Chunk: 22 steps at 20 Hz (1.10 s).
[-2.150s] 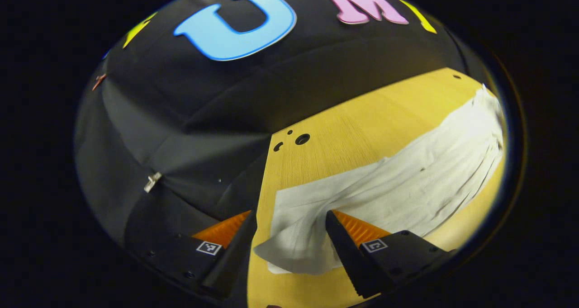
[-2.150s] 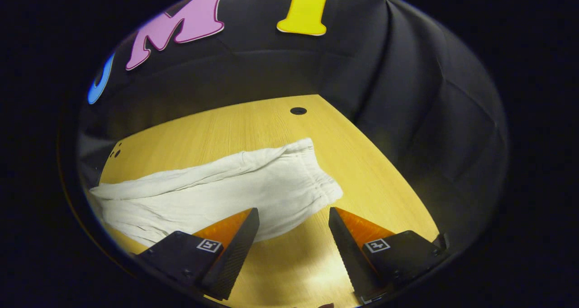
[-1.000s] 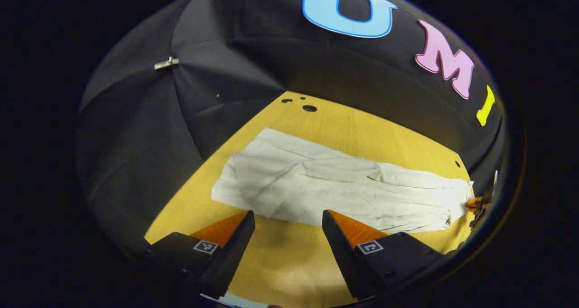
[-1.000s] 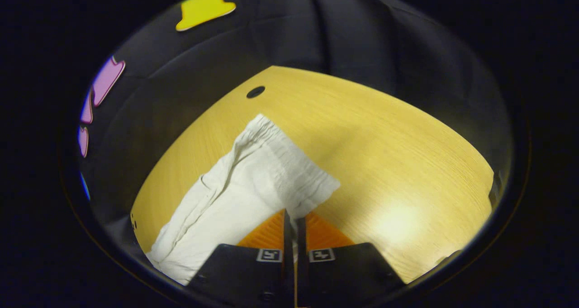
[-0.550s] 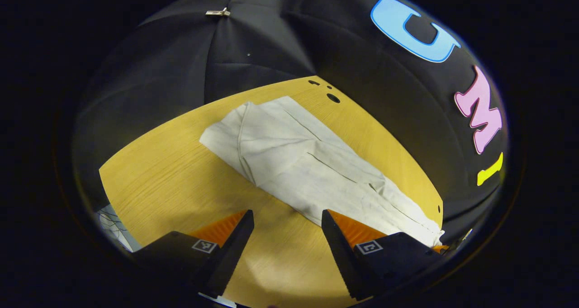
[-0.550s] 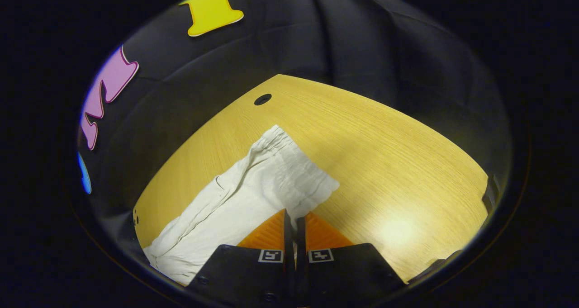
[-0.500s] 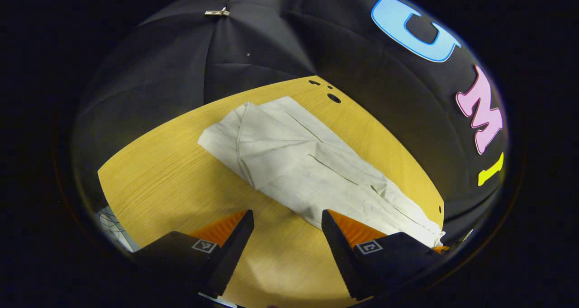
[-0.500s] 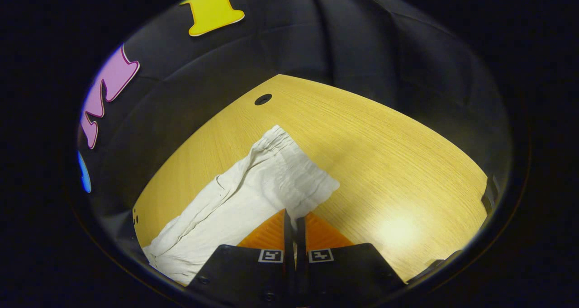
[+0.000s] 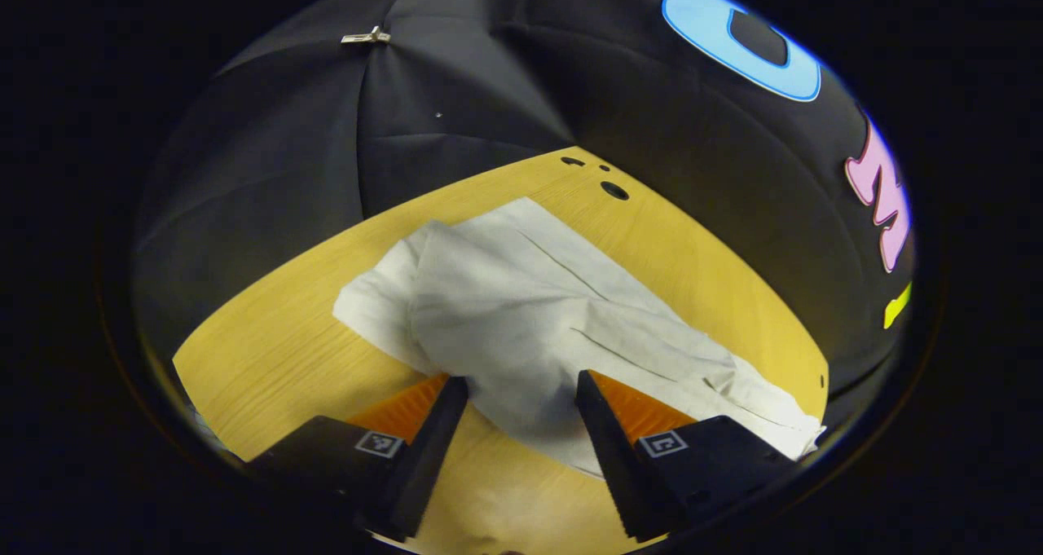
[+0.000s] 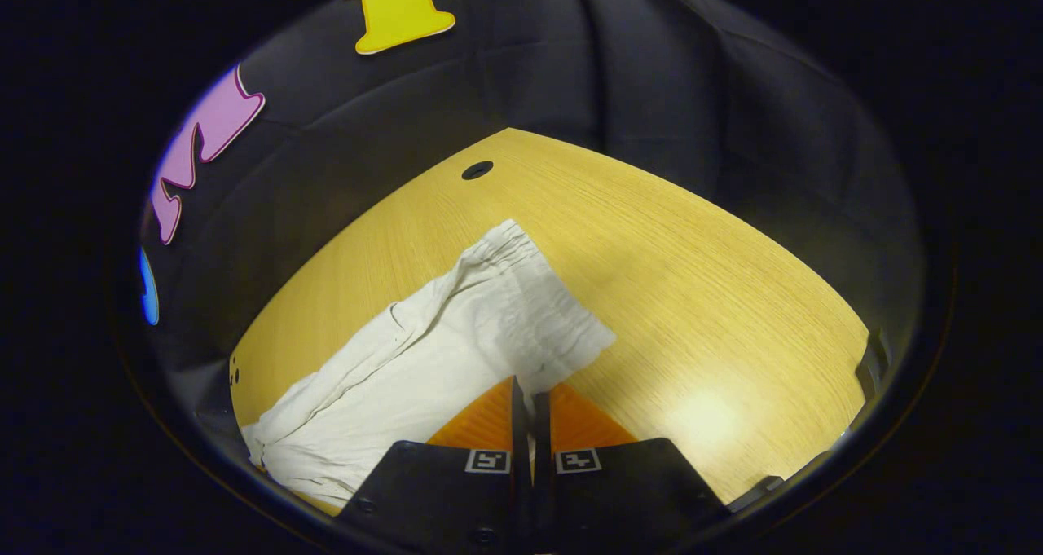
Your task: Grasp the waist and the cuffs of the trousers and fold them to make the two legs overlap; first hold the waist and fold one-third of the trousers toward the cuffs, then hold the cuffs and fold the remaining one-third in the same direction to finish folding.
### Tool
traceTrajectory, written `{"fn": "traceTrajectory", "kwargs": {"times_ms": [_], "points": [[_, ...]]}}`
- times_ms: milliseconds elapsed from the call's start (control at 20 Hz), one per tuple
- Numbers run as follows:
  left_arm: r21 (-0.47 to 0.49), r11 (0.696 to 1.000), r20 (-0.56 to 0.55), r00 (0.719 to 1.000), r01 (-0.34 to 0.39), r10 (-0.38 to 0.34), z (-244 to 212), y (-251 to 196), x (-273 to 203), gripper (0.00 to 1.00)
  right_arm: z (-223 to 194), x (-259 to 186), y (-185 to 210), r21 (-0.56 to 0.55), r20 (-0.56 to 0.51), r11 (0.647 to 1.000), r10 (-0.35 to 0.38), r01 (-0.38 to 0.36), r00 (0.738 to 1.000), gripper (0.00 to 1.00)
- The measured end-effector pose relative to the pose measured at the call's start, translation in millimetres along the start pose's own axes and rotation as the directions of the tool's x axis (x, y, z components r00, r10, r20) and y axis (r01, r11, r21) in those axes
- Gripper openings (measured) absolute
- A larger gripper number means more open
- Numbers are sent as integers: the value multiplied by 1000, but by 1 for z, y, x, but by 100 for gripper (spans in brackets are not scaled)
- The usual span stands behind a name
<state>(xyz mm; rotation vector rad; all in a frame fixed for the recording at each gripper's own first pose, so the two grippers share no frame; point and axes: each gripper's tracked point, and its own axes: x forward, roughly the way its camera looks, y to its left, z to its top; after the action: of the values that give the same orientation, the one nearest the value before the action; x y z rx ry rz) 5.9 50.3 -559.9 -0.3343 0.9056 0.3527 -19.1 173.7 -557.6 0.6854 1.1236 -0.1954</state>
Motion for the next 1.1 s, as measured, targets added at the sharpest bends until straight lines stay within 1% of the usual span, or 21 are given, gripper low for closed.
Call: {"fn": "traceTrajectory", "kwargs": {"times_ms": [100,150,200,300,350,500,650,800,900,1000,1100], "points": [[33,999,14,1000,-27,27,1,0,8,63,-2,1,-1,-4,-8,1000,-5,5,1000,5],[26,1000,10,1000,-16,15,2,-1,9,46,-2,2,0,-5,-10,1000,-5,5,1000,5],[-5,1000,-4,1000,10,-10,0,-7,8,29,-1,0,0,-4,-5,1000,-4,4,1000,5],[-93,994,-31,998,50,-53,-1,-8,4,10,4,-5,1,2,5,1000,3,-3,1000,5],[-129,989,-32,997,71,-76,0,-7,2,7,7,-8,2,12,14,1000,12,-12,1000,5],[-181,978,-43,992,107,-116,-2,-4,-2,6,21,-26,7,29,64,999,40,-42,997,5],[-210,969,-58,988,131,-146,-10,-3,-13,6,34,-41,15,-29,113,998,50,-47,992,5],[-194,970,-56,985,149,-162,-16,-4,-27,6,48,-55,26,-54,145,997,68,-60,987,5],[-180,970,-58,982,164,-177,-19,-5,-32,6,59,-67,39,-81,173,993,102,-89,980,5],[-173,969,-65,980,176,-189,-26,-6,-36,6,69,-82,57,-134,204,984,146,-120,968,5],[-168,969,-76,978,182,-196,-33,-4,-38,6,74,-106,81,-194,238,967,207,-162,949,5]]}}
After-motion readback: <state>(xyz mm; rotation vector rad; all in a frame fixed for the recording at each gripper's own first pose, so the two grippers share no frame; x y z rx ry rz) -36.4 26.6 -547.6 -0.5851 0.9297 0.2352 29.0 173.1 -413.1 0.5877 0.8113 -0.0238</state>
